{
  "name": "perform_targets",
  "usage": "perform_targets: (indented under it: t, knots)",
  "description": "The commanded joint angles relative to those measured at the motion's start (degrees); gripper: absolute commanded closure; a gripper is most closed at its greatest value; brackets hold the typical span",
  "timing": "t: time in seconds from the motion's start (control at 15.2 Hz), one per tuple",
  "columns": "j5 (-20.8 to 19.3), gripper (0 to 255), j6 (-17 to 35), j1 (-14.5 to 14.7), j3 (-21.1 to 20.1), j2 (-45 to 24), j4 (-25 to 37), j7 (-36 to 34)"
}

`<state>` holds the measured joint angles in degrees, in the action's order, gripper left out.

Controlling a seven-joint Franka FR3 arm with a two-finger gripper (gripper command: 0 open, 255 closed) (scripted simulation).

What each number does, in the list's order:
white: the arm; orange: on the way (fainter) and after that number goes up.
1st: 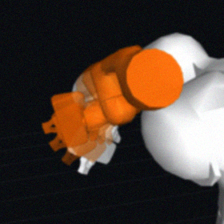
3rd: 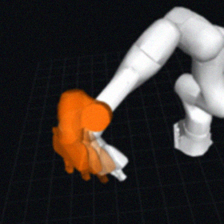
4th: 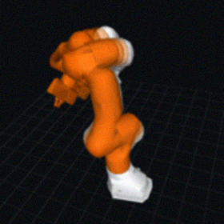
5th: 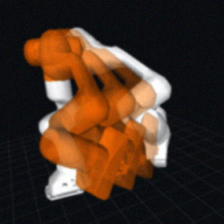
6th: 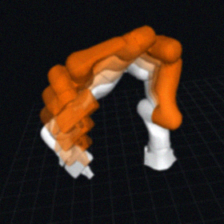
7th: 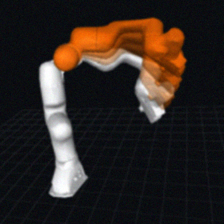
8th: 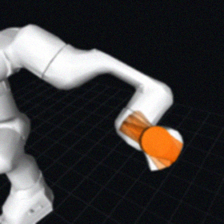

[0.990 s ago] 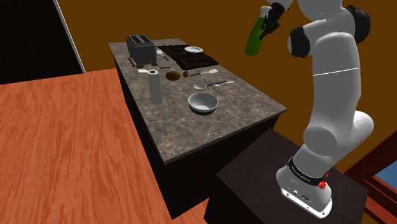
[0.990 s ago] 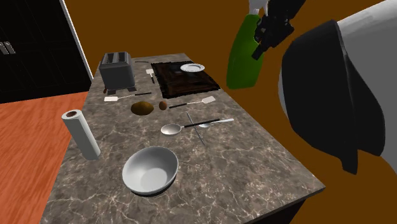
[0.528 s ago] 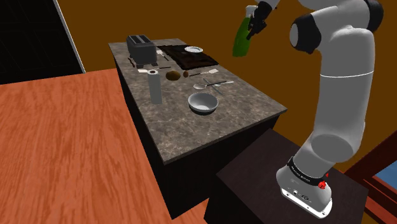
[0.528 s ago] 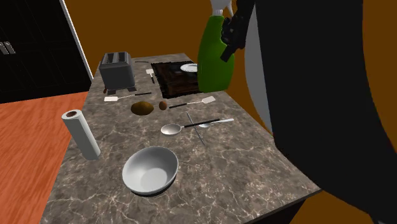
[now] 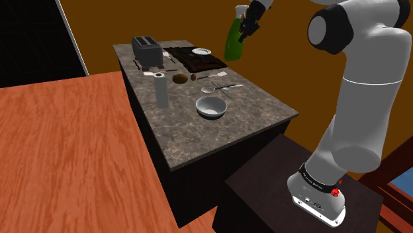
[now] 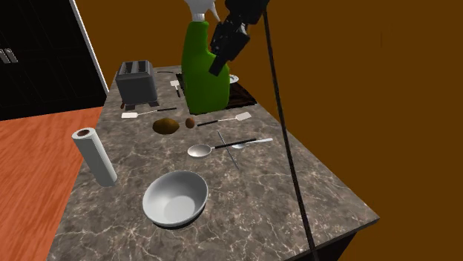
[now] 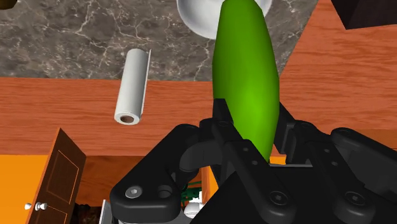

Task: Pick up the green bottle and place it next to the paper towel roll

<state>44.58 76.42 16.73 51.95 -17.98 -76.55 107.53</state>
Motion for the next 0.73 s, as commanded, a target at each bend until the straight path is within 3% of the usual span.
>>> perform_targets:
  t: [0.0, 0.66]
  knots:
    - [-0.6, 255, 2.3, 3.0, -0.5, 1.2, -1.5, -2.4]
    - [-0.1, 255, 10.2, 12.7, -4.3, 1.1, -1.7, -13.2]
